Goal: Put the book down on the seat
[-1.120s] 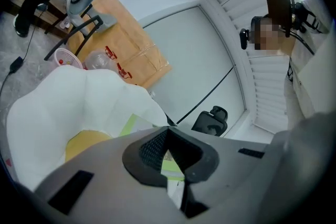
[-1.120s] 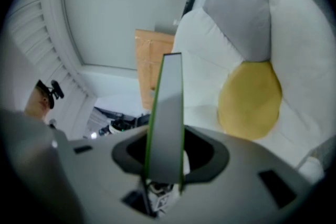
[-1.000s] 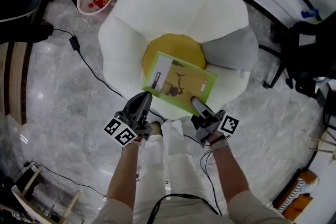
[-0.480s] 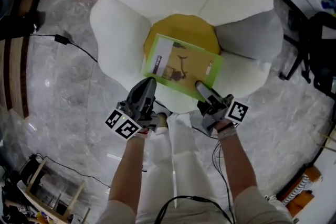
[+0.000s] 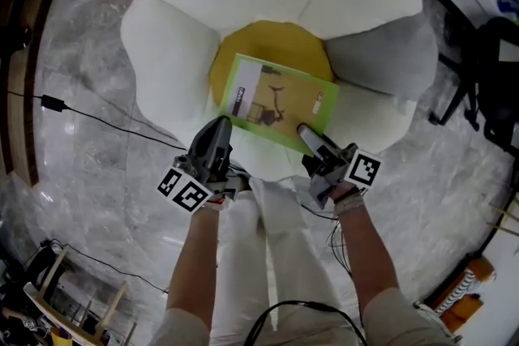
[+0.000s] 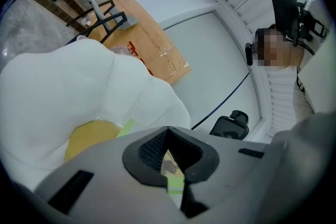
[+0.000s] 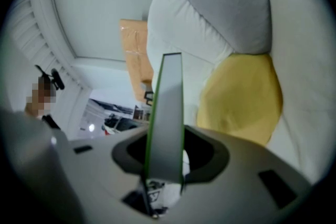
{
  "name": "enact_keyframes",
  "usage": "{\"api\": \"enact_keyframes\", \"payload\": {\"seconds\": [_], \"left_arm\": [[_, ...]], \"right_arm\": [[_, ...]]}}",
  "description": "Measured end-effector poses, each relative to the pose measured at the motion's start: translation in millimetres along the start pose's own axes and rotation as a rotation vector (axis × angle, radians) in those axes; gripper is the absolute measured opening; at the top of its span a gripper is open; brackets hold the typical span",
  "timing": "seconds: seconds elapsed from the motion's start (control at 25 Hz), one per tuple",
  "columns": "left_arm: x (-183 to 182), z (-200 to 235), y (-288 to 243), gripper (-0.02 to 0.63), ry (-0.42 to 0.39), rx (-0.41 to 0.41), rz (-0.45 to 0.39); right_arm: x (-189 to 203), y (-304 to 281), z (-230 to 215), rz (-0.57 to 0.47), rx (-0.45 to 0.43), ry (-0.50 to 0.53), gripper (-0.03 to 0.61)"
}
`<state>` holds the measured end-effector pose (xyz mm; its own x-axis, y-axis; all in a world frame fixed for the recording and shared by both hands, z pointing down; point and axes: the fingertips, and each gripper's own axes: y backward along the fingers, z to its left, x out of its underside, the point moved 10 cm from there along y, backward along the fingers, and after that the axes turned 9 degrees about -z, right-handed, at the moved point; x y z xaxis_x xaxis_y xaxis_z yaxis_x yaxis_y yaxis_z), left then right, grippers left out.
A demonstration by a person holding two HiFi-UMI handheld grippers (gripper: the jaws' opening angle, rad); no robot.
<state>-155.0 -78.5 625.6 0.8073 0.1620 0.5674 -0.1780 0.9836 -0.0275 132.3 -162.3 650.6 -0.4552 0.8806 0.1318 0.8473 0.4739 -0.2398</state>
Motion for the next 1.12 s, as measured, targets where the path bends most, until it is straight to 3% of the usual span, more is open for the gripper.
{"api": "enact_keyframes", "payload": {"seconds": [0.44,1.12], "left_arm": [[17,41,-27,0.023,-0.003,0.023,0.040],[41,80,-35,0.023,0.023,0.016,0.042]], "right_arm": [[-6,-26,-37,-0.061,0.014,-0.012,0.155],[-6,-50,-73,-0.050,0.030,-0.006,0.155]]}}
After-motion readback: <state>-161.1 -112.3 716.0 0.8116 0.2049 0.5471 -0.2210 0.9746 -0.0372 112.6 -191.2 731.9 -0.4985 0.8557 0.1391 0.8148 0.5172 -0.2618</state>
